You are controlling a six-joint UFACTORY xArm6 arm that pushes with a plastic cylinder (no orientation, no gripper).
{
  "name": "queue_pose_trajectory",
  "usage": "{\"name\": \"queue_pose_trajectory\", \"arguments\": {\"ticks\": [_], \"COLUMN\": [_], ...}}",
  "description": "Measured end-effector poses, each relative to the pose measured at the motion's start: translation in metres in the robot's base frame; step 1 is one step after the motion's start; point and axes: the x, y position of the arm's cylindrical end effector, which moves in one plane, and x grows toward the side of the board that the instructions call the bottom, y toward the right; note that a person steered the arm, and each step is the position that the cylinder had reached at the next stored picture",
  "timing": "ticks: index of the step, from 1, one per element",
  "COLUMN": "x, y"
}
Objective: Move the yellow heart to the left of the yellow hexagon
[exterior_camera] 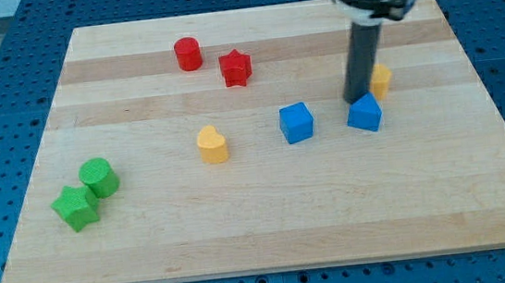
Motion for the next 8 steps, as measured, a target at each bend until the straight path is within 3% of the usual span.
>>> {"name": "queue_pose_trajectory", "arguments": {"ticks": [1,3,4,5,6,8], "x": [0.001,0.020,0.030,0.069,0.077,0.018], "y": [-0.003,-0.207,-0.249,-0.248,-0.228,-0.176]}}
